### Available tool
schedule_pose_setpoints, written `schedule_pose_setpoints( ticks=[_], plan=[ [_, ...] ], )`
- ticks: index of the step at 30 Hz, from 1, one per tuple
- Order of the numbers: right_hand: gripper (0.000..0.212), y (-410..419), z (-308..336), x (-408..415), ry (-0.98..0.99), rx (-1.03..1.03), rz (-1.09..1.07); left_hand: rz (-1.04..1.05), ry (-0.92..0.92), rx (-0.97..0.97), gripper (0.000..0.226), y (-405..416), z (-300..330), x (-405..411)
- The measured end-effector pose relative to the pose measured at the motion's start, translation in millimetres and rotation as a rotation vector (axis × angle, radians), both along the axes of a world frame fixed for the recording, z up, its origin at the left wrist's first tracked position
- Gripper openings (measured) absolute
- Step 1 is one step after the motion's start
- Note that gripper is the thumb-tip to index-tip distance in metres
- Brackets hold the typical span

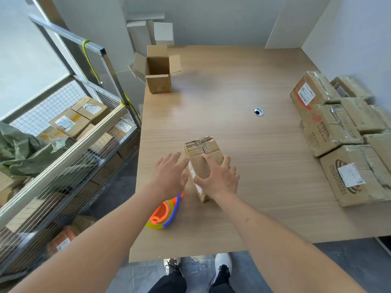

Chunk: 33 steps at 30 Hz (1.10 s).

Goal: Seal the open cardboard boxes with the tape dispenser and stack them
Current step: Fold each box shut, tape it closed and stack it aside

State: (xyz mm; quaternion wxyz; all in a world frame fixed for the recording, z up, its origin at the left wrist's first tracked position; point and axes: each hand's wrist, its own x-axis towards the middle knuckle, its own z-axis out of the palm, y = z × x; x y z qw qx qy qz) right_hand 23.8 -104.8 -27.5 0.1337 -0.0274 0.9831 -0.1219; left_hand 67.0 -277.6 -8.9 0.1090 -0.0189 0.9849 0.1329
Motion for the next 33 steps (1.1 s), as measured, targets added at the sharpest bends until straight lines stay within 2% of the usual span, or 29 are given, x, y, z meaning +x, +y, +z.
schedule_pose_setpoints(
  ticks=[10,17,33],
  plan=[
    [0.079,34,83,4,0.029,-0.142,-0.167,-0.137,0.044,-0.063,0.063,15,78,-28],
    [0.077,86,143,0,0.115,-0.156,-0.226,-0.239,0.168,-0.097,0.059,56,128,-48],
    [0.077,291,199,-35,0.214,-0.171,-0.169,-0.194,0.257,-0.081,0.055,266,180,-77]
  ],
)
